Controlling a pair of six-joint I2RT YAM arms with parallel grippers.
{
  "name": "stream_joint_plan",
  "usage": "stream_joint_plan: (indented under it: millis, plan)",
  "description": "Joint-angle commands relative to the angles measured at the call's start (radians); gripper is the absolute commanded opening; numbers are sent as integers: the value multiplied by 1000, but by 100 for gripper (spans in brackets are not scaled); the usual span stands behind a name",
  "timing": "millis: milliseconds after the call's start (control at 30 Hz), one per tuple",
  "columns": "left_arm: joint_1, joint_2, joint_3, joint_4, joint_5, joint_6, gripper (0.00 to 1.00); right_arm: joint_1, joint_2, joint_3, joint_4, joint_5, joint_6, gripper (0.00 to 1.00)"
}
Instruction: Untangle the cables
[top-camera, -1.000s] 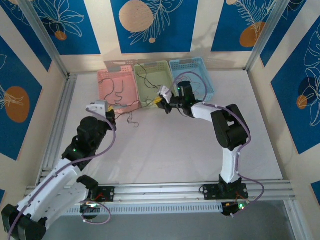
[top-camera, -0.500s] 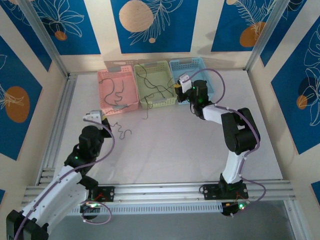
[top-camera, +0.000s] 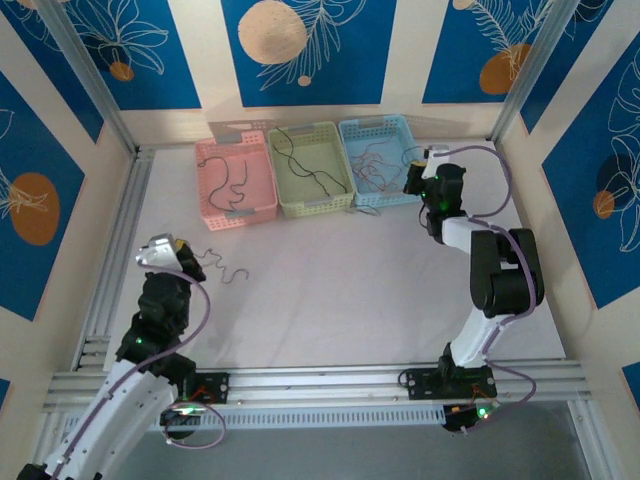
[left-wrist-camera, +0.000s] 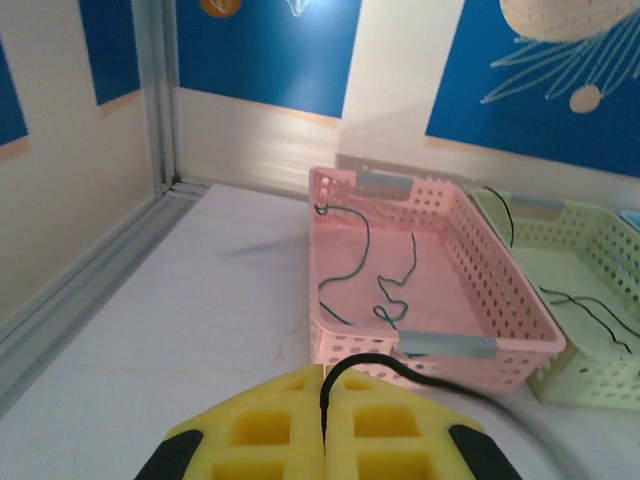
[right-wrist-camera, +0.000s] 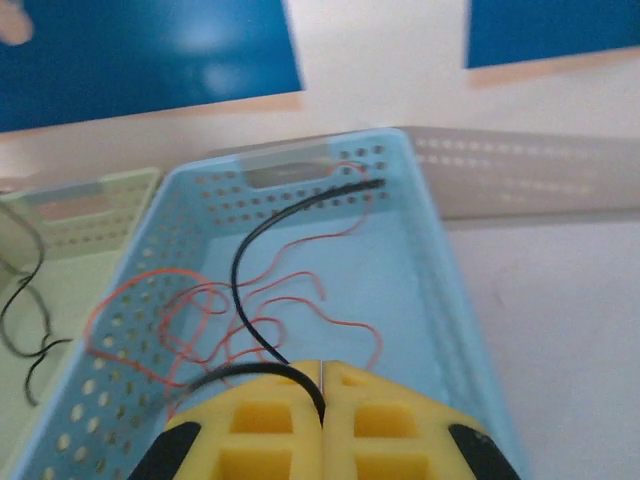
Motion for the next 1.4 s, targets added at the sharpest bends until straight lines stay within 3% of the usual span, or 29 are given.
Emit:
stream_joint_plan:
  millis: [0,200,267,400,600,733,900,1100,1133,1200,1367]
  plan:
    - [16,-3,-29,-3,-7,-23,0,21,-18,-6,33,-5,81,0]
    - [17,67,-53,87,98,-22,0,37,-23,-1,50,-41,51,0]
    - [17,103,-65,152,180,-22,0,35,-17,-1,91,-119,70,0]
    - [17,202,-69,287,369,-17,0,51,-11,-22,300,-388,89,0]
    - [14,404,-28,433,692,-20,0,146,-55,-21,285,-442,-47,0]
    - [0,494,-14,488,789,-27,0,169,-49,-13,290,-464,-65,0]
    - [-33,556,21,499,818,-23,0,184,-46,-11,304,-476,-67,0]
    - [-61,639,76,471,796,-17,60,203,-37,2,288,-474,-65,0]
    - [-65,641,79,466,783,-17,66,204,-36,6,280,-472,-64,0]
    - [-70,641,92,439,760,-15,72,206,-32,14,269,-472,-58,0]
    - [-78,641,131,382,737,-11,75,215,-28,22,269,-487,-47,0]
